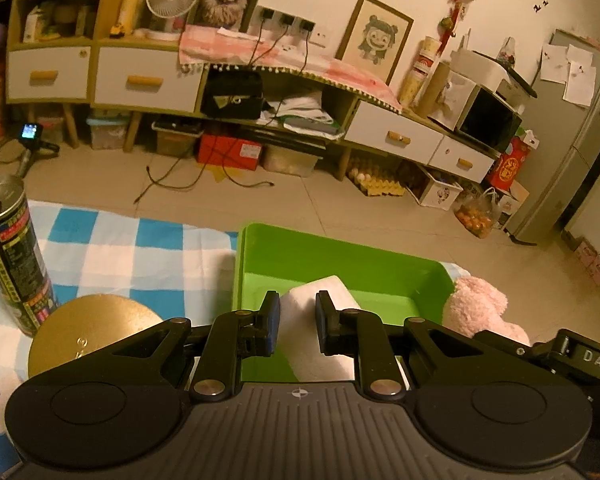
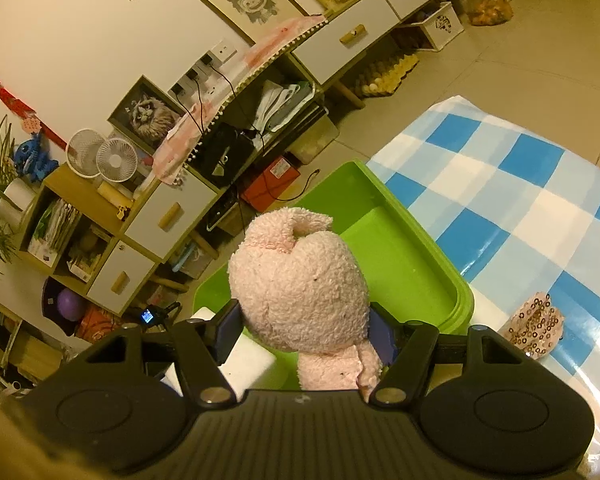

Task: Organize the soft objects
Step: 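Drop pink plush into green tray with right tool while left tool drops foam block in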

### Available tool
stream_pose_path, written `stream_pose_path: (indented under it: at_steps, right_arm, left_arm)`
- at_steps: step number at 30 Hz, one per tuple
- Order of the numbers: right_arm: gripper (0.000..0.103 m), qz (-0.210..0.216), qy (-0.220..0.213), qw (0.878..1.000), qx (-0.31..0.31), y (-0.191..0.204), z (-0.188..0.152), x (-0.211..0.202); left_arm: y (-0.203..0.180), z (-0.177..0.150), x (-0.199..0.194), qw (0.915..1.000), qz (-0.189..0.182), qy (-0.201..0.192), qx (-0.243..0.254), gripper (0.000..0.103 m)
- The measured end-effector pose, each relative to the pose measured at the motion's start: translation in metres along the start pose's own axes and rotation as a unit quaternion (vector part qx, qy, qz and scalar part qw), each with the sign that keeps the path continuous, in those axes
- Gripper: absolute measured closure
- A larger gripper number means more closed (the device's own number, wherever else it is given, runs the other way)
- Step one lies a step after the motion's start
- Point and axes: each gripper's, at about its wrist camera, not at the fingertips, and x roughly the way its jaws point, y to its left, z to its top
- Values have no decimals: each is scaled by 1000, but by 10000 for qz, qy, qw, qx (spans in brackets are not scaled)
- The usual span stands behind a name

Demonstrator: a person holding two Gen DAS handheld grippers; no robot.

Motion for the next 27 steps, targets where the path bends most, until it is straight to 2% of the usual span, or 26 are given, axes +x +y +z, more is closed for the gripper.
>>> stream_pose_path:
  at_steps: [5, 8, 10, 11, 15, 27]
  right_arm:
    - [66, -28, -17, 10000, -19, 0, 0, -1]
    - [64, -26, 3, 10000, 15, -1, 0, -3]
    - [56, 8, 10, 10000, 54, -2, 2, -5]
    - [55, 12, -14, 10000, 68, -2, 3, -6]
    - [54, -9, -59, 10000, 22, -2, 5, -10]
    - [54, -227, 52, 9986, -484, 11, -1, -20]
  left_arm:
    - [-2, -1, 5, 9999, 51, -69, 75, 85]
    - [2, -4, 10, 10000, 7, 29, -25, 80]
    - [4, -6, 10, 10000, 21, 61, -46, 78]
    - [5, -7, 10, 10000, 31, 50, -37, 77]
    - [7, -8, 6, 10000, 57, 59, -25, 57]
    - [2, -16, -19, 9991, 108, 125, 395, 32]
